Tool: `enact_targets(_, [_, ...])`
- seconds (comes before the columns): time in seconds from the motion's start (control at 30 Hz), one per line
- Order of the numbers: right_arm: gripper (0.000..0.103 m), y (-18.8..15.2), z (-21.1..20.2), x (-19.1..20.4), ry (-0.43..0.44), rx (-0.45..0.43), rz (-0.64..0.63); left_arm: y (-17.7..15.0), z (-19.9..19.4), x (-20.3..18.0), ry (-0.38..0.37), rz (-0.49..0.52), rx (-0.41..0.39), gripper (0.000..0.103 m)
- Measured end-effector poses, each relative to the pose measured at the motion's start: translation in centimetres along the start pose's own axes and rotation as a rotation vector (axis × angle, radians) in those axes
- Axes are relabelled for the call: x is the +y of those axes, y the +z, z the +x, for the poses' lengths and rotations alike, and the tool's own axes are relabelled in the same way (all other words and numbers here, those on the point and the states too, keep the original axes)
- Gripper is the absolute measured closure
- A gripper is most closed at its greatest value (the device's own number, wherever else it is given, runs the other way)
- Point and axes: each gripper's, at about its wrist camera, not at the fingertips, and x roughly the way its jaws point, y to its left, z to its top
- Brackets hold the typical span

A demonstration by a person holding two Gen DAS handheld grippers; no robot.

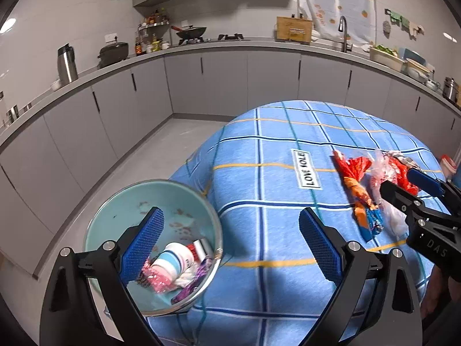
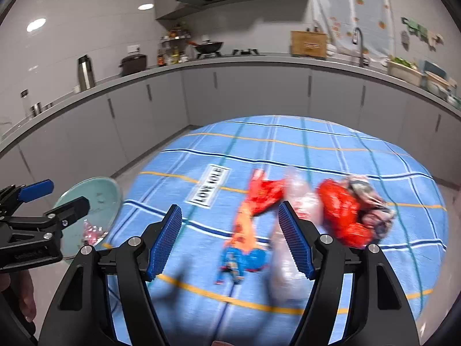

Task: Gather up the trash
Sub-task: 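Move both tools back over the remaining trash on the table, then grasp the clear plastic bag with the right tool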

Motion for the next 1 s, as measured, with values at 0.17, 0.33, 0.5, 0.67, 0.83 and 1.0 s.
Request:
enact_targets(0.17, [0.034, -0.4, 0.4, -3.3, -0.102, 0.029, 0.058, 0.9, 1.2, -2.1, -0.030, 0.024, 0.003, 0.009])
enact_targets(0.33, [0.034, -1.1, 0.8, -5.6, -0.176, 0.059, 0.089, 1.3, 2.9, -4.5, -0.057, 0.054, 0.018, 0.007])
enact_targets(0.5, [0.035, -1.5, 2.0, -5.8, -0.176, 0.092, 0.098, 1.4, 4.3, -5.9, -0.057, 0.075, 0.033, 0.007])
enact_targets(0.67, [0.041, -1.6, 3.2, -5.5, -0.173, 0.126, 0.097, 1.4, 5.1, -6.1, -0.053, 0.074, 0.039, 0.006])
enact_targets(0.83, [0.058, -2.0, 4.6, -5.4, -0.138, 0.175, 0.108, 1.3, 5.3, -6.4, -0.063, 0.081, 0.047, 0.006])
enact_targets(1.0, [0.088, -2.1, 4.5, -5.1, -0.089, 0.170, 0.110, 1.5, 5.2, -6.3, -0.069, 0.080, 0.046, 0.006])
